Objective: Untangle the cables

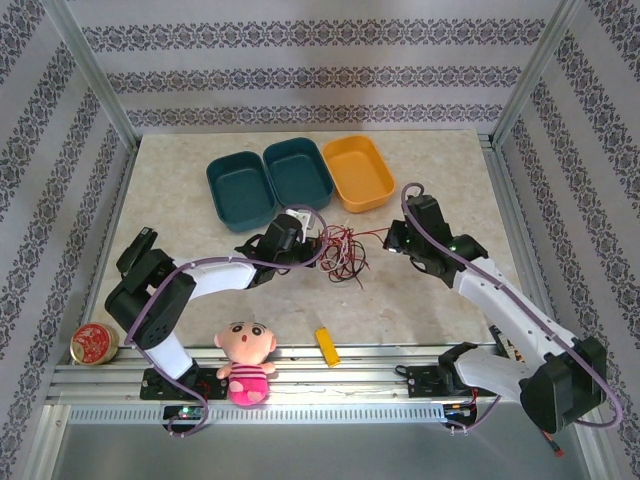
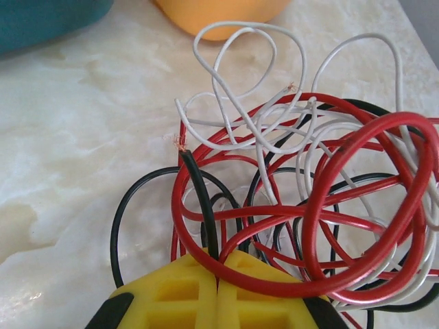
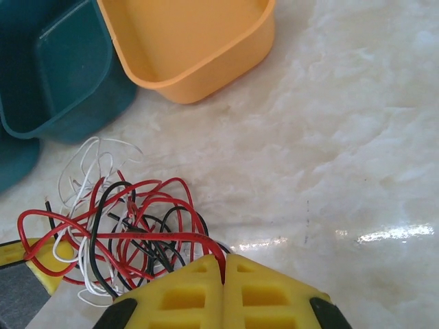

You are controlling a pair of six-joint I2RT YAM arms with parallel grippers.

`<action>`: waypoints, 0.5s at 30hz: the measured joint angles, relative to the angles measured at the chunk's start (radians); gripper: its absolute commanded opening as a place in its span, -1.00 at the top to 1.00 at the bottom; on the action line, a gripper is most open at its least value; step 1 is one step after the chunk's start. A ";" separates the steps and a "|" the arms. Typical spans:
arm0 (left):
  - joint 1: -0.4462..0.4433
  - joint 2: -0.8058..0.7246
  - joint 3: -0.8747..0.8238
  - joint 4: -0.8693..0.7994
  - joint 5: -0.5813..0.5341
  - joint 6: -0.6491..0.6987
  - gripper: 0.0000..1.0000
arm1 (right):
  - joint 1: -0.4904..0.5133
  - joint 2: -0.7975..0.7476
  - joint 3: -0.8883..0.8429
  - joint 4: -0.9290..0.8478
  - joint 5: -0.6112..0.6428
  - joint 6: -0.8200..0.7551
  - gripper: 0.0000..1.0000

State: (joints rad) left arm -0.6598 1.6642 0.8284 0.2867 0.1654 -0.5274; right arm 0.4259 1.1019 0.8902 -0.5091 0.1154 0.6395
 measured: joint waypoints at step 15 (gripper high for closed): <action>0.007 -0.005 -0.068 -0.032 -0.095 -0.012 0.81 | -0.076 -0.056 0.051 -0.053 0.091 -0.064 1.00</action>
State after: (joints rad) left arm -0.6525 1.6592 0.7609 0.2543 0.0704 -0.5396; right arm 0.3504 1.0458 0.9417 -0.5625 0.2062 0.5758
